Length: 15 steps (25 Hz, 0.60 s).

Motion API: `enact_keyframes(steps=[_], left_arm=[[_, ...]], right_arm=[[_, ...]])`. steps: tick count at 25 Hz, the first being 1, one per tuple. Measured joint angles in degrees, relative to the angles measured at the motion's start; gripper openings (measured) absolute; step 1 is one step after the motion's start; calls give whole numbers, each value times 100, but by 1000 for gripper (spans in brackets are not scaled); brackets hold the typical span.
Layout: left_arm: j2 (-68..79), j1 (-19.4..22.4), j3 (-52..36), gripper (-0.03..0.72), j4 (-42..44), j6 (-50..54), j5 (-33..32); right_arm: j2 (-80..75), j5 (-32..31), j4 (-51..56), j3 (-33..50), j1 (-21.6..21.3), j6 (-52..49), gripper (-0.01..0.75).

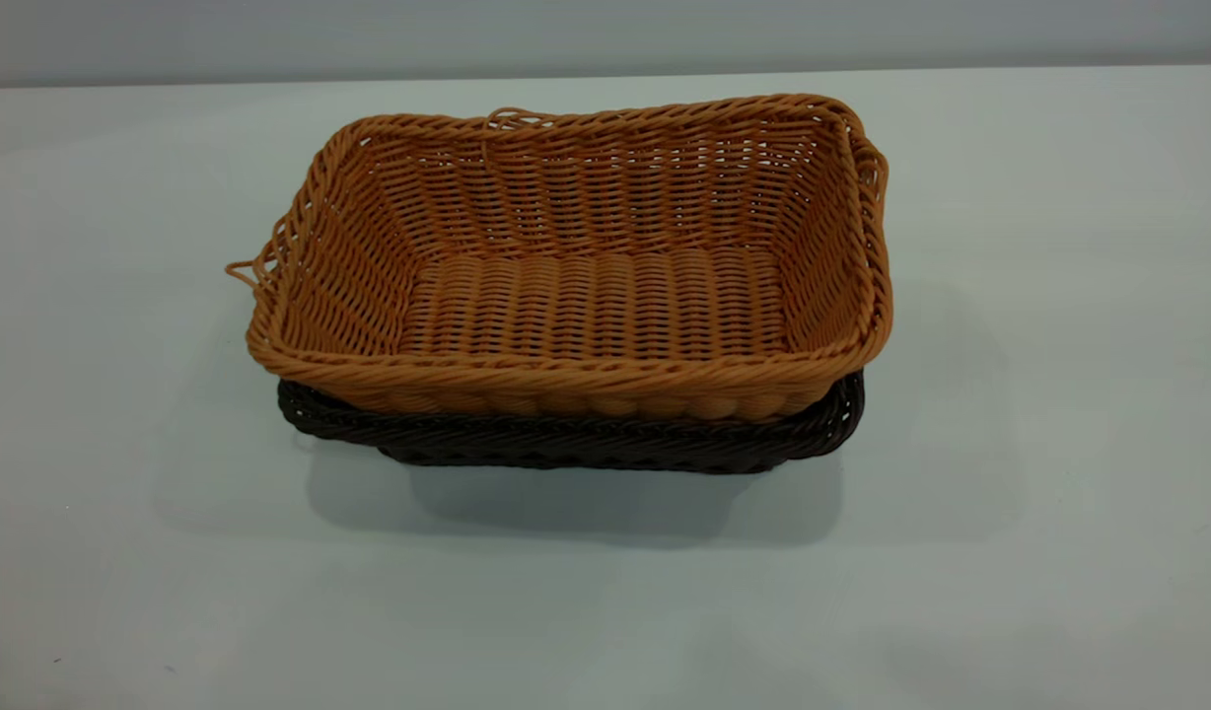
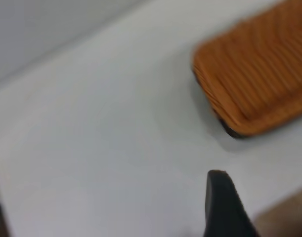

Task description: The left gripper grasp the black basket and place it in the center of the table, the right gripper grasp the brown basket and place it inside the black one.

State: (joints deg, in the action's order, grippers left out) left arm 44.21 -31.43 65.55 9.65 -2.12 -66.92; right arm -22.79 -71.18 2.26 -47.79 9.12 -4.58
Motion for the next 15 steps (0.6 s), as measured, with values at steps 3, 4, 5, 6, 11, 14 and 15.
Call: enact_keyframes(steps=[3,4,5,6,11,14,15], left_arm=[[-149,0,-803,359,-370,212,0],[-212,0,-1043,359,-484,253,0],[-269,0,-1339,359,-577,276,0],[-340,0,-1630,359,-645,297,0],[-829,0,-2865,359,-731,510,0],[-1280,0,-3494,359,-715,689,114],[-1422,0,-3662,359,-727,718,203]], right_arm=[[465,149,-226,946,0,-91,552],[561,231,-226,1245,0,-91,552],[621,324,-226,1482,0,-91,552],[670,447,-226,1744,0,-91,552],[697,670,-226,2075,0,-91,552],[697,700,-226,2075,0,-95,552],[697,704,-226,2075,0,-95,552]])
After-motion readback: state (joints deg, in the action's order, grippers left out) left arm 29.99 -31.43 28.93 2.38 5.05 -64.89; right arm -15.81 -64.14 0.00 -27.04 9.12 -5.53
